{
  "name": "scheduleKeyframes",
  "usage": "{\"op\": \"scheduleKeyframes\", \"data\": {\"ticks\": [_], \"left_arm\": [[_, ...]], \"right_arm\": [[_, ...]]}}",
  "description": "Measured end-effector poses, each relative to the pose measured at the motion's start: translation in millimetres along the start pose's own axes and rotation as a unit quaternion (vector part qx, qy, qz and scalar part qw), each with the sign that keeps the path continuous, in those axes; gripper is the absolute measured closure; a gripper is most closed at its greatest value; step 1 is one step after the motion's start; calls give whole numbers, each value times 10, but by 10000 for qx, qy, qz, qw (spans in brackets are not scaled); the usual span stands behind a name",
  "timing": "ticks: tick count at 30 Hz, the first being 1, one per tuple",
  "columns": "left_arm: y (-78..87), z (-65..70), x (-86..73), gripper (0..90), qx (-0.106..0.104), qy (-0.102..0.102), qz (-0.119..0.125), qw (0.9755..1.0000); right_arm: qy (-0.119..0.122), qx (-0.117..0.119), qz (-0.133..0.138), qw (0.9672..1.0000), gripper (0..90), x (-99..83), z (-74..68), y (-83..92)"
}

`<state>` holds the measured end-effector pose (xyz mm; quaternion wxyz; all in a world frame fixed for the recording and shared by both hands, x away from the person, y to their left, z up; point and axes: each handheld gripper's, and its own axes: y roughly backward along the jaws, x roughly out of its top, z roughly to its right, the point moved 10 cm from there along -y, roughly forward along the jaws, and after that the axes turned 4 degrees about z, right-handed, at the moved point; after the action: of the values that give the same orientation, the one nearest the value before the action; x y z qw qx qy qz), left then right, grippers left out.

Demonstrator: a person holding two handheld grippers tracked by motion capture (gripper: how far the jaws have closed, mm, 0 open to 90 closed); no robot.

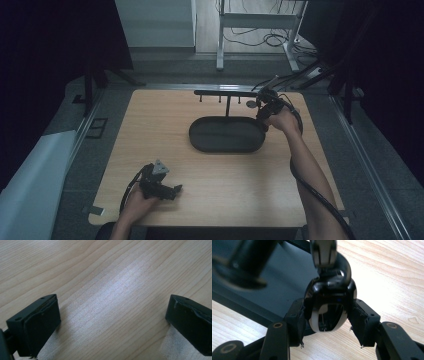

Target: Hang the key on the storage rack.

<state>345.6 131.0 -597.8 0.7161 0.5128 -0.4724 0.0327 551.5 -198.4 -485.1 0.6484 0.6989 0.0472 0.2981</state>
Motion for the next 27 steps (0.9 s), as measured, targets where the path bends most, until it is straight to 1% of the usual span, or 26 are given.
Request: {"op": "scheduleKeyframes", "data": {"ticks": [3, 8, 11, 15, 18, 20, 23, 27], "left_arm": [[0, 0, 0, 0, 2, -4, -1, 10000], [1, -1, -2, 0, -4, -13, -10, 10000], [1, -1, -2, 0, -3, -11, -9, 10000], [0, 0, 0, 0, -1, -2, -1, 10000], [1, 0, 0, 0, 1, -3, -4, 10000], [0, 0, 0, 0, -1, -3, -3, 10000], [1, -1, 0, 0, 1, -6, -3, 10000], [-1, 1, 2, 0, 3, 8, 9, 10000]], "right_arm": [[97, -125, 23, 9999, 484, 12, -14, -39], [88, -174, 127, 9997, 476, 32, -28, -73], [54, -108, 251, 9996, 418, 54, -45, -60], [164, -10, 406, 9990, 363, 79, -89, -17], [167, 61, 352, 9992, 302, 61, -111, 0], [214, 89, 289, 9993, 263, 36, -129, 9], [289, 129, 263, 9992, 193, 3, -146, 31], [385, 57, 265, 9989, 157, -27, -140, 56]]}}
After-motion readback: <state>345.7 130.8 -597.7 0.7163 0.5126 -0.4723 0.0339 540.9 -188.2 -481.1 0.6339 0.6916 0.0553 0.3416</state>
